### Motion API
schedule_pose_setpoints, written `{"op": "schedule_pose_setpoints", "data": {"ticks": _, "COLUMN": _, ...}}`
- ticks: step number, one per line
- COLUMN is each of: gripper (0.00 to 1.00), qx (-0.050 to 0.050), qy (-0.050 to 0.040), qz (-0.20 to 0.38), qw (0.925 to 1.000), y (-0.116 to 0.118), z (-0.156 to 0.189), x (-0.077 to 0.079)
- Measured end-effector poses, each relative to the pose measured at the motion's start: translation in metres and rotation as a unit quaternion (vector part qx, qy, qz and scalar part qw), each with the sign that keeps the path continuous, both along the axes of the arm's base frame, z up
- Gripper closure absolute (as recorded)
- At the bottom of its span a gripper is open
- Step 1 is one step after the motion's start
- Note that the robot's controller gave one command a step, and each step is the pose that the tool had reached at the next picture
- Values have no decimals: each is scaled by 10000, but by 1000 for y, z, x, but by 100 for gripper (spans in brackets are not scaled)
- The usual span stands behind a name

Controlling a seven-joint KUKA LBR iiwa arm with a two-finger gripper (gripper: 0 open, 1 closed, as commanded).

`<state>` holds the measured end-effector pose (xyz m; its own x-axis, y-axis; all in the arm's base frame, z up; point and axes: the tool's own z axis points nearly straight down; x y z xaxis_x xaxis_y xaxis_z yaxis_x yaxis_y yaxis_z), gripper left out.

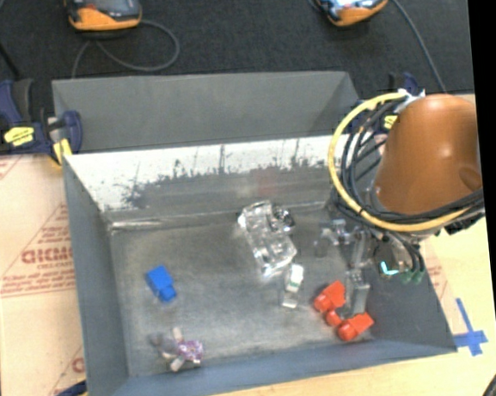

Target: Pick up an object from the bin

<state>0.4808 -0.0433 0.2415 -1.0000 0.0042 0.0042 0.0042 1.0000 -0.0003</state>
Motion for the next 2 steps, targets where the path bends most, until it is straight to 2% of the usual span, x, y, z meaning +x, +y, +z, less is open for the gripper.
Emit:
{"op": "schedule_pose_setpoints", "data": {"ticks": 1, "gripper": 0, "qx": -8, "qy": -97, "qz": -37, "qw": 9999, "y": -59, "z": -172, "x": -3}}
{"op": "schedule_pose_setpoints", "data": {"ticks": 2, "gripper": 0, "qx": -4, "qy": -57, "qz": -483, "qw": 9988, "y": -73, "z": -140, "x": -8}}
